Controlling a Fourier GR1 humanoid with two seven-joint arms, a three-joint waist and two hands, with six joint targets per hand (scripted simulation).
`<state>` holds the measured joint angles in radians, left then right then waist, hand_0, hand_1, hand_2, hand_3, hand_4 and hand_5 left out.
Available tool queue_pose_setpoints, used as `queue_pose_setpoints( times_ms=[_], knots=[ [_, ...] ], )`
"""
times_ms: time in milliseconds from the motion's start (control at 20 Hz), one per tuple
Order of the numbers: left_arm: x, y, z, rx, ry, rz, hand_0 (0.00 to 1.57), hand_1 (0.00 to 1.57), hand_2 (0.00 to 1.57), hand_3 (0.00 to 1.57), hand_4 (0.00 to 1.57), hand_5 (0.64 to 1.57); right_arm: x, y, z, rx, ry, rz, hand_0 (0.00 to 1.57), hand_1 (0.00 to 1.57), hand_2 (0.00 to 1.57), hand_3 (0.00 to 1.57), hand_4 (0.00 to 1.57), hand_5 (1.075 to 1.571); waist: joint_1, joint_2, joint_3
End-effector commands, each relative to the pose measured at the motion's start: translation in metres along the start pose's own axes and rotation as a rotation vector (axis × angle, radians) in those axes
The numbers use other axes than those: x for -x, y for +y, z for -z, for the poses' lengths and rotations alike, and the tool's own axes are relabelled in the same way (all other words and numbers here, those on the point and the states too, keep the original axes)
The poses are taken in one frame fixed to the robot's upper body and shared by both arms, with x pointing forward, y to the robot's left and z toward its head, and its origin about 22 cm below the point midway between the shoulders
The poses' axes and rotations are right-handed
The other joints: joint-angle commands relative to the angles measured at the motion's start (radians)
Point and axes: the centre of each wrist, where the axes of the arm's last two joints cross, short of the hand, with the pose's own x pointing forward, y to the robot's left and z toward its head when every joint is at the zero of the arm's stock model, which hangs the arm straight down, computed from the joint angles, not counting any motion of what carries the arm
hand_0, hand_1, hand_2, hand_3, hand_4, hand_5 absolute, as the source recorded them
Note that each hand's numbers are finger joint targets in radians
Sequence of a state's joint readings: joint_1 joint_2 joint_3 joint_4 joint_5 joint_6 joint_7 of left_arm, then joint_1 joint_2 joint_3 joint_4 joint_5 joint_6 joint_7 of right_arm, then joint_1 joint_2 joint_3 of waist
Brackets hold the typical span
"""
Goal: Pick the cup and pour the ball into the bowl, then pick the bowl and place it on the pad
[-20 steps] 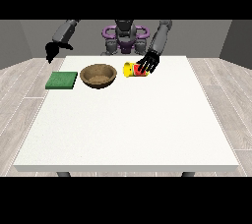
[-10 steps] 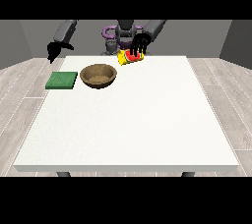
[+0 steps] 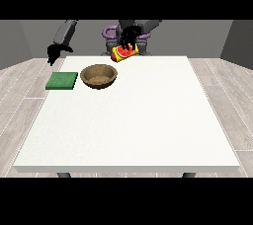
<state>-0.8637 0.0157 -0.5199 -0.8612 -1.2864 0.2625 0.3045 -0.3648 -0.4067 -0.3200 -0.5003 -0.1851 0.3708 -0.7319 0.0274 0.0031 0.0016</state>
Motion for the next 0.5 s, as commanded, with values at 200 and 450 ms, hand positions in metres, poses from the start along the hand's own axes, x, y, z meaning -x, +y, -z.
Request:
queue_pose_setpoints(
  times_ms=[200, 450],
  knots=[
    [-0.033, 0.043, 0.007, -0.006, -0.093, 0.131, 0.0, 0.0, 1.57, 1.57, 0.56, 1.525, 0.008, -0.006, -0.013, 0.011, -0.001, 0.011, 0.0, 0.0, 0.17, 0.34, 0.4, 1.532, 0.019, -0.016, -0.0005],
    [-0.027, 0.033, 0.003, -0.015, -0.131, 0.228, 0.0, 0.0, 1.57, 1.57, 0.62, 1.538, 0.001, -0.004, -0.003, 0.0, -0.052, 0.01, 0.0, 0.0, 0.18, 0.3, 0.43, 1.53, 0.012, 0.036, -0.0007]
  ],
)
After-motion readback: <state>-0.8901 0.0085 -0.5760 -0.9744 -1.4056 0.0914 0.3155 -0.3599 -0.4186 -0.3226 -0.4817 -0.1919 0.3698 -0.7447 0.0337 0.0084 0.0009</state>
